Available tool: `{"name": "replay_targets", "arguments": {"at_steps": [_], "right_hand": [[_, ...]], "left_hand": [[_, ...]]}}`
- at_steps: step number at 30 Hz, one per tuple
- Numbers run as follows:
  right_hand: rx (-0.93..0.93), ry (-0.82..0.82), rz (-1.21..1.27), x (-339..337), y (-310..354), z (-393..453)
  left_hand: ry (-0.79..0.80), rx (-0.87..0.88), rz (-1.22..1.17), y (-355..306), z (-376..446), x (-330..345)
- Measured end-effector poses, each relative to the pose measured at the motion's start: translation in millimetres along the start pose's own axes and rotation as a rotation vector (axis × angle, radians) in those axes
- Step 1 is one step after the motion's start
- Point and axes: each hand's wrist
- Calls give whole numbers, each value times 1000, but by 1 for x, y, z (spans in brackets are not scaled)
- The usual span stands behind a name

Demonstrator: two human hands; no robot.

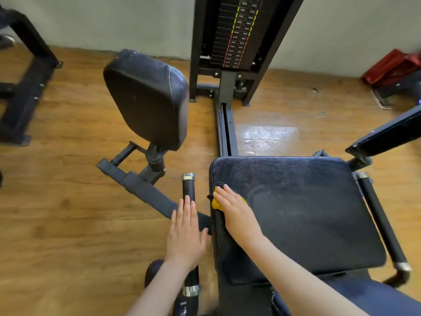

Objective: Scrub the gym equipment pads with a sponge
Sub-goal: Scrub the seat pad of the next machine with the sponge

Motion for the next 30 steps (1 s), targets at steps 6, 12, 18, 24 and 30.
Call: {"name": "replay_targets", "arguments": {"at_steps": [6,12,18,24,30], "right_hand": [[67,-5,76,-16,4,-4],[89,28,-36,-3,25,13],[34,-82,-107,28,38,-83],[210,-172,-53,43,55,-169],[448,-415,135,36,41,-131]], "left_hand": [[-11,31,-72,-2,-17,4],[13,77,-89,1,-50,15],[71,62,-98,4,-71,10],[86,136,-103,9,-85,12],[40,308,-23,7,-84,23]]}}
Point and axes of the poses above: each hand's wrist, its own z-axis towards the middle knuckle, its own x-axis out of the palm, y = z × x, and after that the axes turned 6 degrees about x, right-handed
